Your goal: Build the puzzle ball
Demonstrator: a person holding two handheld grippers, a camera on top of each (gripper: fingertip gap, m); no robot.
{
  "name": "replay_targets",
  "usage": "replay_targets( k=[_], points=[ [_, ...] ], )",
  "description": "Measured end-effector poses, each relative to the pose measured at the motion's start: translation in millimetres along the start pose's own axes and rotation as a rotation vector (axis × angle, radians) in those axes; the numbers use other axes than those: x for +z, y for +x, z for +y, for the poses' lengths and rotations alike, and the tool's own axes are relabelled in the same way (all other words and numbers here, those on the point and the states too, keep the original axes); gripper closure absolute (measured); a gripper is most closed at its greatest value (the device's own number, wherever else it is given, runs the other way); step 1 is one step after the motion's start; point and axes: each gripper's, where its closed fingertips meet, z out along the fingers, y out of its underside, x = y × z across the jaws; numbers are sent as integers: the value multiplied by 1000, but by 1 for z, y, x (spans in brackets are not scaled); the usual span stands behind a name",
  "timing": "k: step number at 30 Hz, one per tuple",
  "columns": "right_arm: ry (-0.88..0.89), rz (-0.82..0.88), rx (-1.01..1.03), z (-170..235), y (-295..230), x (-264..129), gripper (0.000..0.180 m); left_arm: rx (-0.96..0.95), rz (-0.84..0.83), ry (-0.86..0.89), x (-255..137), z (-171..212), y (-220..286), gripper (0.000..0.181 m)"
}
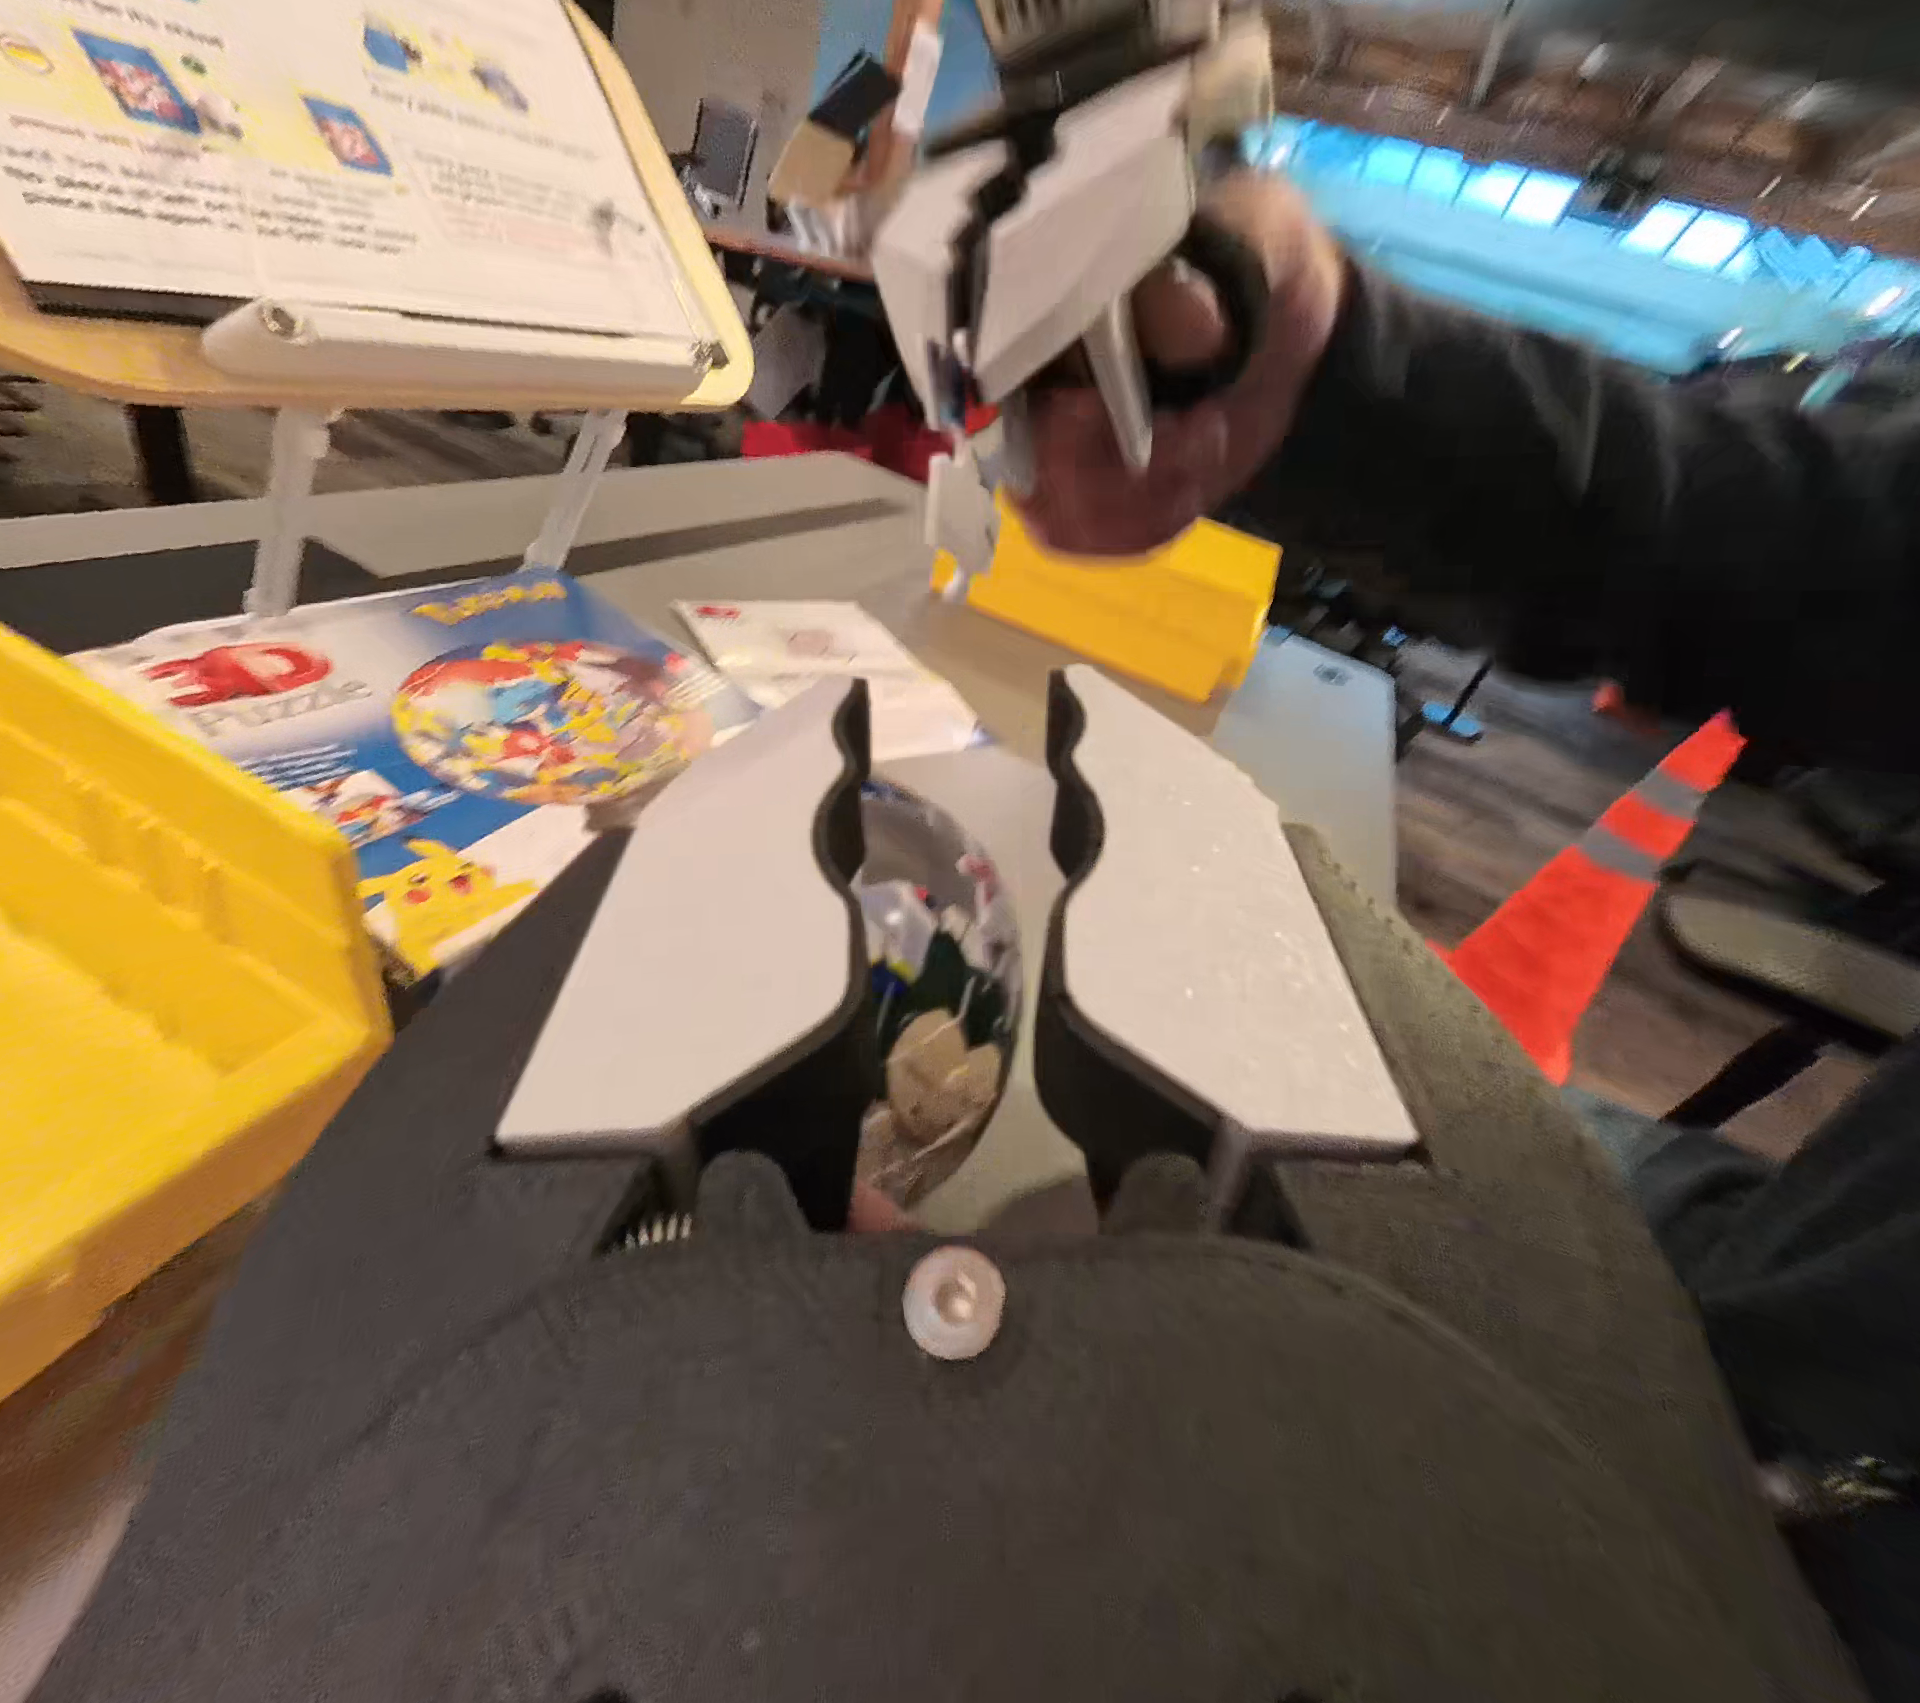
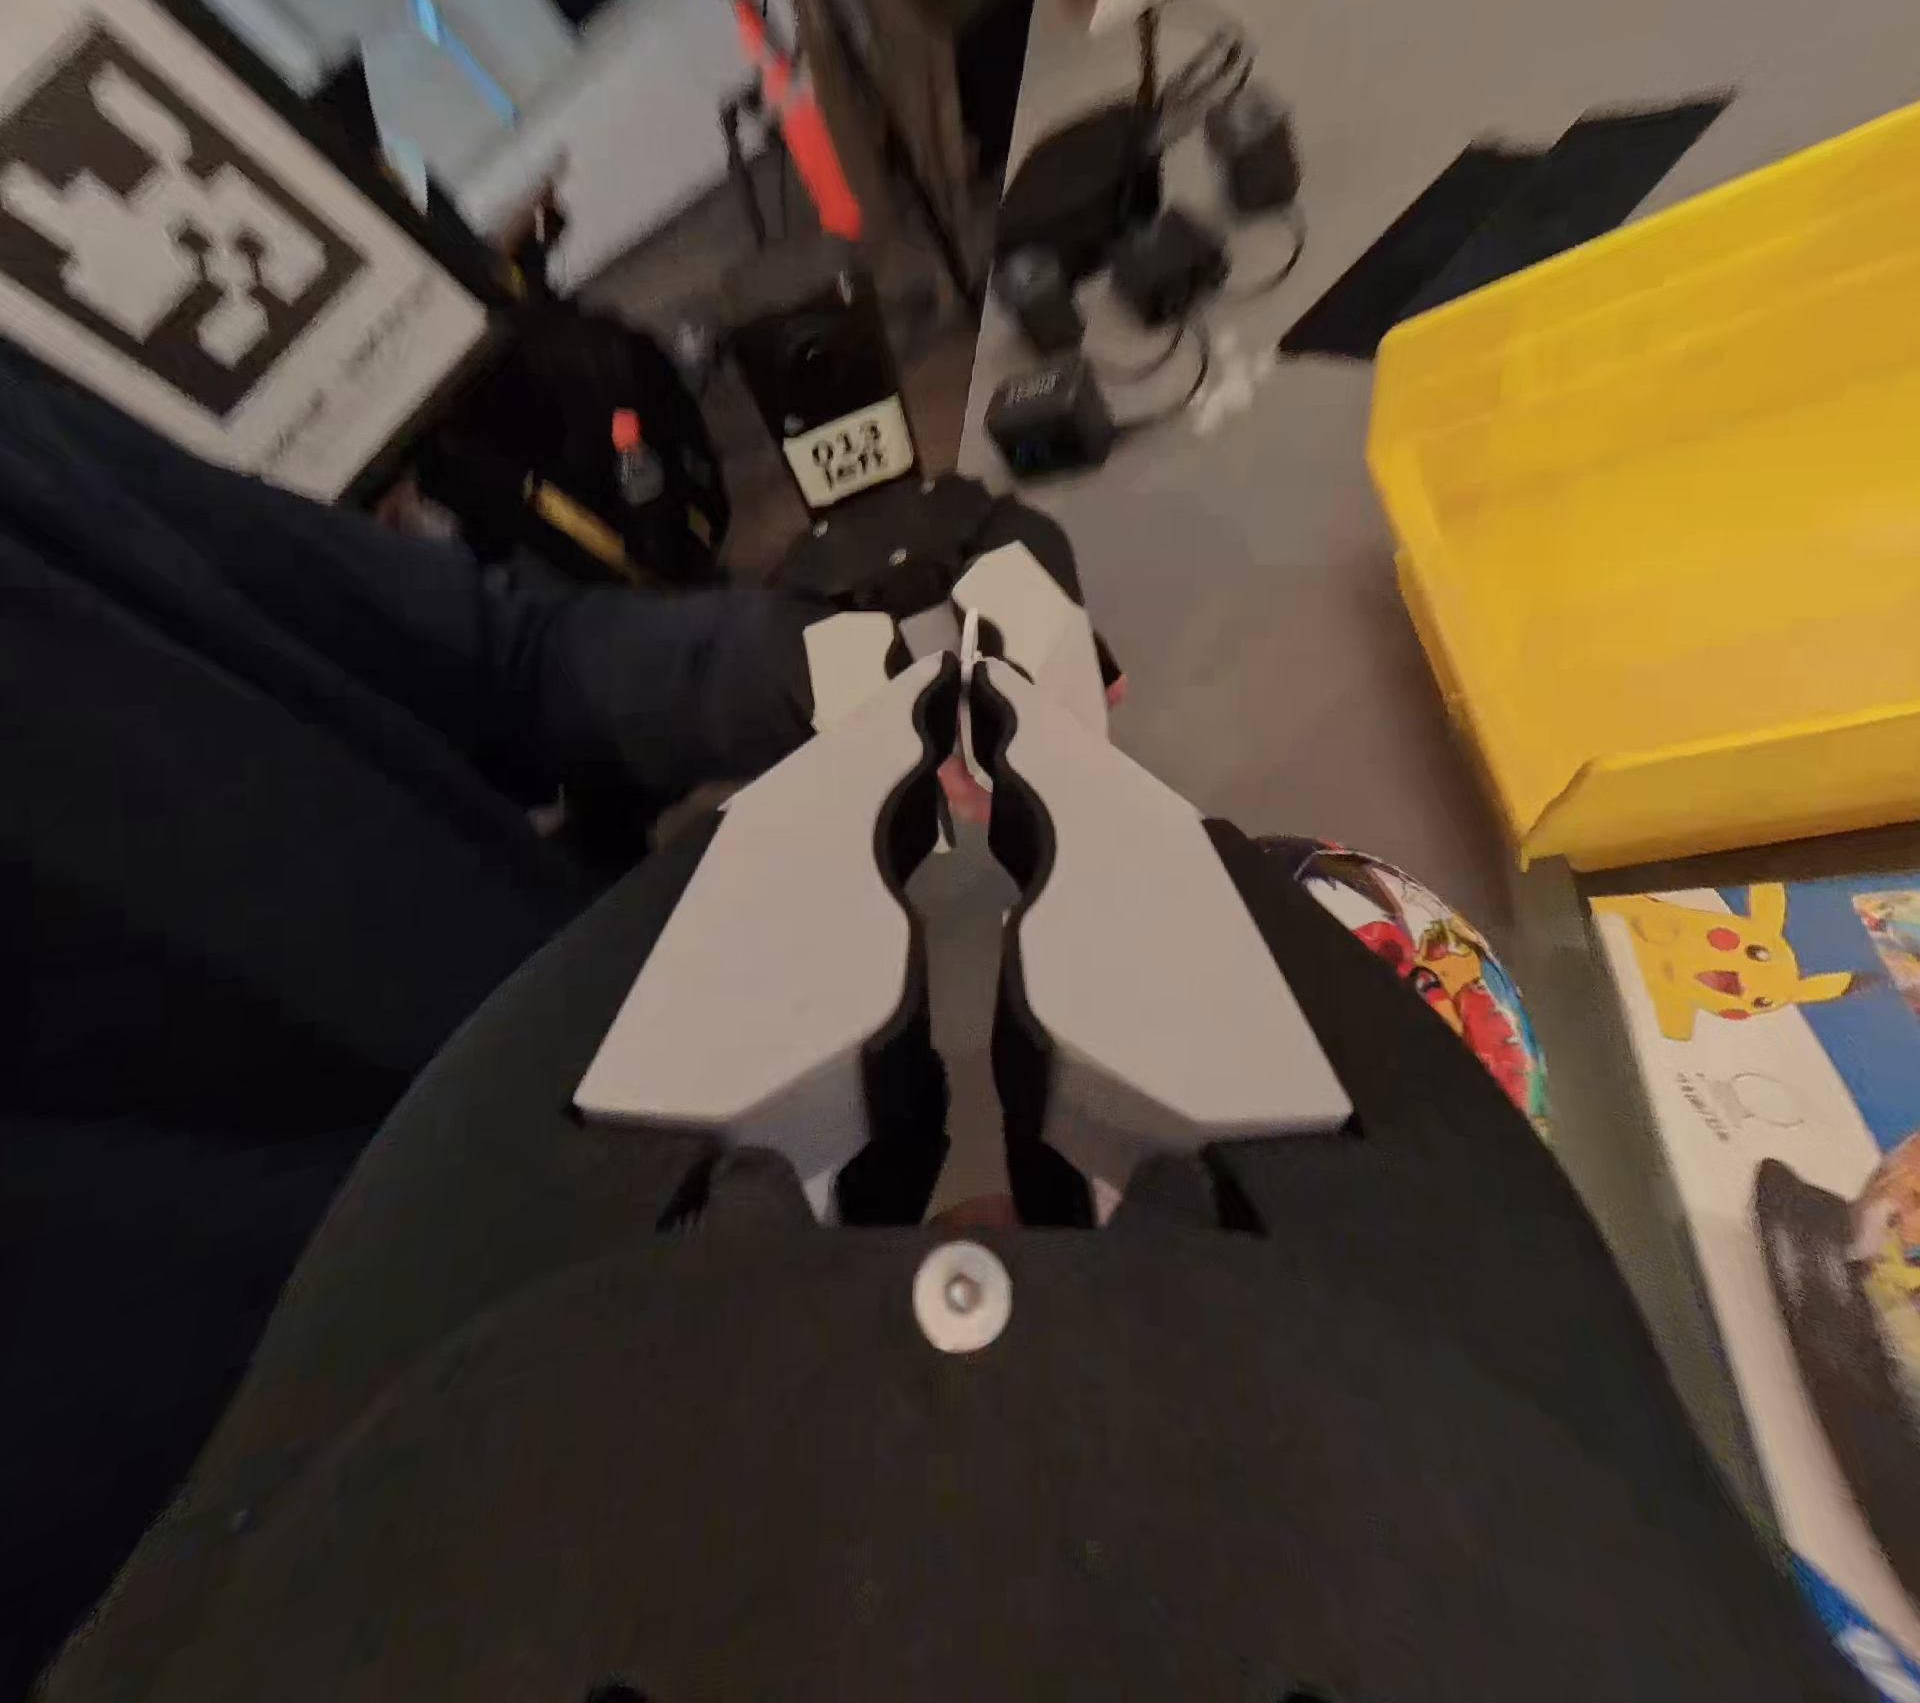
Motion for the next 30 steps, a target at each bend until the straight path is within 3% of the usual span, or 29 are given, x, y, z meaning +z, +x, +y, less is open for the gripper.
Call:
replay_targets(
  k=[7, 15, 17, 20, 21, 24, 27, 30],
  points=[
    [431, 24, 80, 11, -13, -20, 180, -153, 109, 125, 7, -16, 23, 180],
    [655, 104, 117, 18, -21, -31, 180, -207, 131, 196, 5, -29, 24, 181],
    [685, 140, 102, 21, -22, -31, 180, -134, 116, 145, 4, -25, 24, 181],
    [748, 172, 151, 24, -17, -43, 180, 129, -7, -75, -2, 2, 1, 156],
    [753, 211, 169, 28, -12, -46, 180, 187, -40, -145, -5, 13, -10, 136],
    [753, 266, 231, 41, 2, -46, 180, 257, -67, -302, -14, 43, -32, 108],
    [763, 298, 280, 50, 11, -47, 180, 289, -70, -391, -15, 68, -46, 95],
    [752, 328, 310, 58, 16, -43, 180, 288, -32, -425, -4, 81, -41, 94]
  ],
)
